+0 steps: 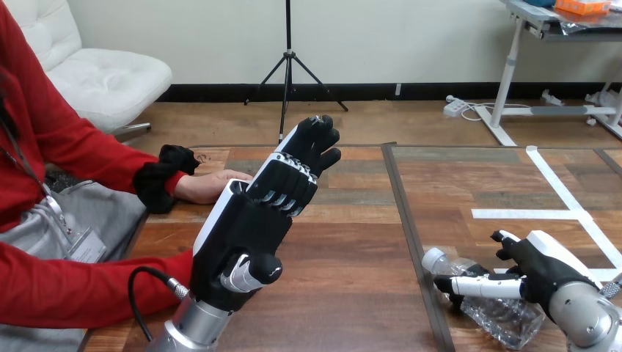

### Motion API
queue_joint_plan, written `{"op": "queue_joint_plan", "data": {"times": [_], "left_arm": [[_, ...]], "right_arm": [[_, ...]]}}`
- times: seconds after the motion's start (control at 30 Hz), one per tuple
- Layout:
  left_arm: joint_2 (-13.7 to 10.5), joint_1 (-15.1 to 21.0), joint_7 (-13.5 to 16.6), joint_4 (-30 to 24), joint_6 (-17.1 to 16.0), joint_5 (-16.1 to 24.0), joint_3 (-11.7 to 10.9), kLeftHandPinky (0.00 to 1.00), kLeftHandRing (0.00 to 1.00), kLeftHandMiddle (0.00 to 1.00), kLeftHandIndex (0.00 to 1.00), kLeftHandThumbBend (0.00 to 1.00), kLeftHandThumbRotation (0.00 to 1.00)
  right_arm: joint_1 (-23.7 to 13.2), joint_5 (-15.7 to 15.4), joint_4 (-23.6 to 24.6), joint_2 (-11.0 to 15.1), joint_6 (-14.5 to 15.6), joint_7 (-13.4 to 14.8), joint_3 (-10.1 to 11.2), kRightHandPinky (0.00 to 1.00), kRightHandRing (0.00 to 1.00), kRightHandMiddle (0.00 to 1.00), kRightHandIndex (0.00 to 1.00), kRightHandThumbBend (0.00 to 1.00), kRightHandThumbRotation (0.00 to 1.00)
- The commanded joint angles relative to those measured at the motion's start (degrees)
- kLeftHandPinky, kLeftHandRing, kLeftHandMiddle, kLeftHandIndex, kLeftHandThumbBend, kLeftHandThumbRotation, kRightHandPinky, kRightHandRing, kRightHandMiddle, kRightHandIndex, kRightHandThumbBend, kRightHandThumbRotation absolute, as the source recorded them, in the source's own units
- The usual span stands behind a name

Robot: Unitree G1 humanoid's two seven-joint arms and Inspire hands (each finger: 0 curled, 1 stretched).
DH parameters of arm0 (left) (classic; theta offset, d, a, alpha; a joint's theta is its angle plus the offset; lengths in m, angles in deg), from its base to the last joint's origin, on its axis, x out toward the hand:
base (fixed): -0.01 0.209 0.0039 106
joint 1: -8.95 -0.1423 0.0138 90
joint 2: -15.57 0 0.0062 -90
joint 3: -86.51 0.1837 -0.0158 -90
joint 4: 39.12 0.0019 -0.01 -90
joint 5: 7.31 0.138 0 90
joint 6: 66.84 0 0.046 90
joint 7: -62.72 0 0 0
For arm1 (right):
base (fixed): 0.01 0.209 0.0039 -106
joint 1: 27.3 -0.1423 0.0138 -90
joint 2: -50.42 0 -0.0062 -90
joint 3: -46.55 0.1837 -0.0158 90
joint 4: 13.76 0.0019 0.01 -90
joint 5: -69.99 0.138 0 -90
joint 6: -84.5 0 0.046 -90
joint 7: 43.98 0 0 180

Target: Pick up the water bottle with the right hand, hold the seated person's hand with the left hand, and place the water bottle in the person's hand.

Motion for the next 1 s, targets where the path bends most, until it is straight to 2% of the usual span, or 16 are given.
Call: {"op": "queue_joint_plan", "data": {"times": [0.0, 0.2, 0.4, 0.73, 0.97], "left_arm": [[6.0, 0.2, 0.4, -0.2, -0.2, 0.0, 0.9, 0.95, 0.98, 0.98, 0.96, 1.0, 0.68], [5.9, 0.3, -0.5, -0.5, 0.7, -0.7, 1.0, 0.96, 0.98, 0.98, 0.96, 1.0, 0.68], [6.2, 0.6, -0.3, -0.4, 0.2, -0.5, 0.8, 0.96, 0.98, 0.98, 0.95, 1.0, 0.67], [6.7, 0.4, 1.2, -0.6, -0.2, 0.3, 1.3, 0.96, 0.98, 0.98, 0.95, 1.0, 0.67], [7.1, 0.3, 1.3, -0.8, 0.4, 0.0, 1.7, 0.95, 0.98, 0.98, 0.95, 1.0, 0.66]], "right_arm": [[-0.4, -0.6, 0.8, 1.2, 0.0, 0.2, 0.1, 0.69, 0.85, 0.93, 0.98, 1.0, 0.54], [-0.8, -0.9, 1.2, 1.5, 0.5, -0.3, 0.0, 0.7, 0.85, 0.93, 0.98, 1.0, 0.54], [-1.1, -1.2, 2.0, 2.0, 1.5, -1.3, 0.0, 0.72, 0.86, 0.93, 0.98, 1.0, 0.54], [-2.5, -2.8, 2.0, 3.4, 4.9, -5.2, -2.2, 0.7, 0.88, 0.95, 0.99, 1.0, 0.56], [-3.6, -3.4, 0.4, 3.8, 6.4, -7.0, -4.0, 0.62, 0.85, 0.96, 0.99, 1.0, 0.51]]}}
